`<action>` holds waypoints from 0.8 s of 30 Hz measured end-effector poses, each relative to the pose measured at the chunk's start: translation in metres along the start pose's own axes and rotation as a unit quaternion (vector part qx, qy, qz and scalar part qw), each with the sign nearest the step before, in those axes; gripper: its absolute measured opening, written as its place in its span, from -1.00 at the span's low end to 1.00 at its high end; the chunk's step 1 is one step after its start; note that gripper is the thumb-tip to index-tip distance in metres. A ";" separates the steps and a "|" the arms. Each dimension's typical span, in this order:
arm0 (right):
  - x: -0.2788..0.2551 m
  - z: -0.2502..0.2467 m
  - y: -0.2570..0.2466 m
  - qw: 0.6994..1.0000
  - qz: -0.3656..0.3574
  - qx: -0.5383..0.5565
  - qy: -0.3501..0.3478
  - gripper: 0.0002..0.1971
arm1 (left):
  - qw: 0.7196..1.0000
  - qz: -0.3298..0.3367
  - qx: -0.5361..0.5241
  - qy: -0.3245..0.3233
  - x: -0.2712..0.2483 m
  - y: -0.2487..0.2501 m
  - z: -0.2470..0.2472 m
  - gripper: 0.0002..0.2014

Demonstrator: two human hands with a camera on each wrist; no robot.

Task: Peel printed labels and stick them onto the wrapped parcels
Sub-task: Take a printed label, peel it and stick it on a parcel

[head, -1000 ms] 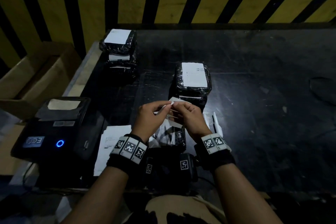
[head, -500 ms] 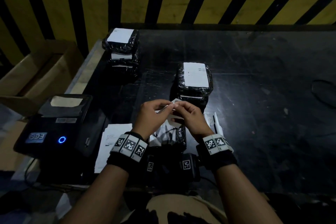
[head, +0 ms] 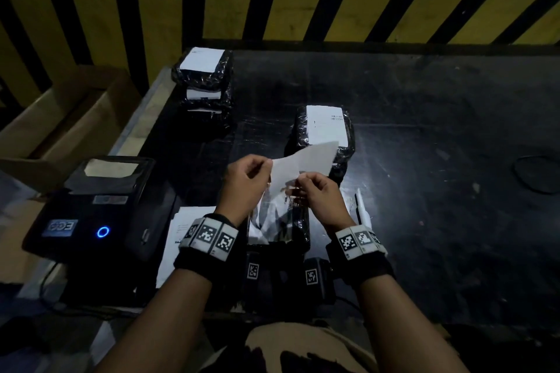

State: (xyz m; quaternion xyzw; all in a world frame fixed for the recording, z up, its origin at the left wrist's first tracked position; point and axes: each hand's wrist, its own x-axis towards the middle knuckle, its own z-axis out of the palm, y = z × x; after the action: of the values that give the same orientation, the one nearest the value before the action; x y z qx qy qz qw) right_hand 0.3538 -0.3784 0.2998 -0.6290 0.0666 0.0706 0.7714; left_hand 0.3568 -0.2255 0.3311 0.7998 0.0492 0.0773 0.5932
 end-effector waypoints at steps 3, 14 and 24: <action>-0.002 0.002 -0.004 1.000 0.011 0.026 -0.003 -0.79 | 1.000 -0.005 -0.006 -0.009 -0.001 0.001 0.000 -0.87; 0.002 0.003 0.002 0.996 -0.037 -0.060 0.053 -0.88 | 0.999 -0.013 -0.012 -0.032 -0.004 0.005 -0.004 -0.86; 0.010 -0.060 -0.005 0.990 -0.014 -0.023 0.137 -0.81 | 0.999 -0.036 -0.028 0.022 0.020 0.003 -0.020 -0.83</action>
State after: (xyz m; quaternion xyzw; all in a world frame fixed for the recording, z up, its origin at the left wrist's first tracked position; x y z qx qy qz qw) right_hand 0.3642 -0.4377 0.2912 -0.6514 0.1608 -0.0258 0.7410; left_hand 0.3724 -0.2042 0.3406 0.7787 0.0889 0.0751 0.6165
